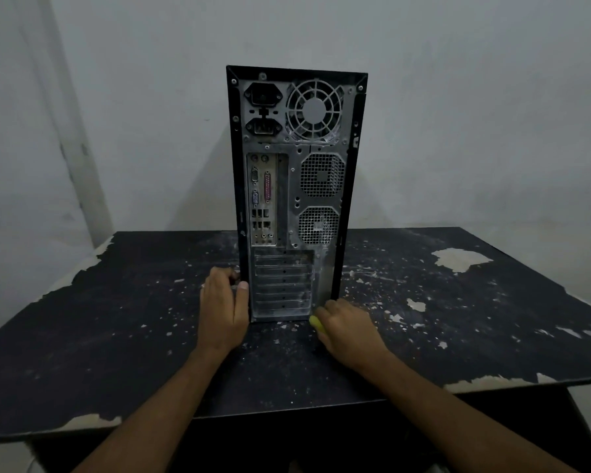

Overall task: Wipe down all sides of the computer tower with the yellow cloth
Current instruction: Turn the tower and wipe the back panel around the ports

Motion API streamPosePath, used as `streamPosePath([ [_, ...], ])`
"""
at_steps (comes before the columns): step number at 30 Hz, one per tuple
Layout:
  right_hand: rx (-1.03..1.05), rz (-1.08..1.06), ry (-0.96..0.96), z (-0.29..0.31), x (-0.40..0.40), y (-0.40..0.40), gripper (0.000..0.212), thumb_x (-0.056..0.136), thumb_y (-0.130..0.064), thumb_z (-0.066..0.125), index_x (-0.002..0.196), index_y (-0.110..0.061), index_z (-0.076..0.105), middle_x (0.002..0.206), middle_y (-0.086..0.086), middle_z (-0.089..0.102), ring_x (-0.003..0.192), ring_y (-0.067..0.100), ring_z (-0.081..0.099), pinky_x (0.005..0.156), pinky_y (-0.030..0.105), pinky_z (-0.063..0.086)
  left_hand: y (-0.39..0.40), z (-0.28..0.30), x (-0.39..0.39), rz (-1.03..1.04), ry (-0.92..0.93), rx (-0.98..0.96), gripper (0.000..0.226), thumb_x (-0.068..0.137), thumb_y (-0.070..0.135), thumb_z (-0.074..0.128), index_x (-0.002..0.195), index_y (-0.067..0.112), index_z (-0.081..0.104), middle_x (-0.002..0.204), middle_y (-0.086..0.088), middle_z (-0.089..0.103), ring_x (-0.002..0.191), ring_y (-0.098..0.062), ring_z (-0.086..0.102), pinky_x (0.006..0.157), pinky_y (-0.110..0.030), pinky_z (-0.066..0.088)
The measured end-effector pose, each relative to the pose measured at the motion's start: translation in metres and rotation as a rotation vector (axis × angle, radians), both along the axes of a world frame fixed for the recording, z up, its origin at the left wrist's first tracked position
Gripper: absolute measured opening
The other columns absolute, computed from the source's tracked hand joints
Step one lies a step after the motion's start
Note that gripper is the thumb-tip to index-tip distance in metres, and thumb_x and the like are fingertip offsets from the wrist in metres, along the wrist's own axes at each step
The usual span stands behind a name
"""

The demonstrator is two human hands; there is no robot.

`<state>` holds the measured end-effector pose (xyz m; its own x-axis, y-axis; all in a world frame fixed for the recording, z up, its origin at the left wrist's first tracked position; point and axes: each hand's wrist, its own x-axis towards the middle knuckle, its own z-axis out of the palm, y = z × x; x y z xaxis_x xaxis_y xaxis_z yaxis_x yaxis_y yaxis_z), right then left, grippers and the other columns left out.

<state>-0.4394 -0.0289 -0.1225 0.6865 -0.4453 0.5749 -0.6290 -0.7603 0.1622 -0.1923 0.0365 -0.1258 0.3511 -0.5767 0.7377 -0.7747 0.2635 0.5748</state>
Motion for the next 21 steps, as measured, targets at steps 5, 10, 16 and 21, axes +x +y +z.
streamPosePath([
  [5, 0.019, -0.019, -0.009, 0.001, -0.014, -0.006, 0.027, 0.076, -0.026, 0.087, 0.079, -0.015, 0.062, 0.070, 0.002, 0.060, 0.057, 0.022, 0.057, 0.043, 0.031, 0.043, 0.000, 0.000, 0.000, -0.001, 0.007, -0.004, 0.011, 0.101, 0.035, 0.045, 0.105, 0.025, 0.042, 0.098, 0.005, 0.046, 0.089, -0.018, 0.047, 0.082, -0.049, 0.045],
  [10, -0.011, 0.043, -0.021, 0.002, 0.018, 0.004, 0.025, 0.079, -0.023, 0.085, 0.077, -0.015, 0.061, 0.069, 0.002, 0.061, 0.058, 0.020, 0.056, 0.045, 0.028, 0.040, 0.001, 0.000, 0.000, 0.006, -0.003, -0.010, 0.012, 0.101, 0.036, 0.046, 0.106, 0.026, 0.042, 0.100, 0.005, 0.047, 0.091, -0.016, 0.047, 0.083, -0.047, 0.045],
  [16, 0.048, 0.004, -0.028, -0.003, -0.009, -0.010, 0.024, 0.081, -0.028, 0.082, 0.086, -0.015, 0.063, 0.077, 0.002, 0.063, 0.064, 0.021, 0.060, 0.049, 0.031, 0.046, 0.000, 0.000, 0.001, 0.028, -0.018, -0.012, 0.013, 0.100, 0.038, 0.046, 0.106, 0.027, 0.040, 0.100, 0.004, 0.047, 0.091, -0.018, 0.048, 0.082, -0.048, 0.045],
  [21, 0.002, 0.003, -0.030, -0.001, 0.011, 0.000, 0.030, 0.069, -0.023, 0.089, 0.080, -0.015, 0.062, 0.073, 0.002, 0.062, 0.060, 0.021, 0.059, 0.045, 0.030, 0.044, 0.001, 0.000, 0.001, 0.019, 0.003, -0.030, 0.015, 0.099, 0.038, 0.049, 0.107, 0.028, 0.041, 0.100, 0.007, 0.047, 0.092, -0.017, 0.049, 0.083, -0.047, 0.046],
])
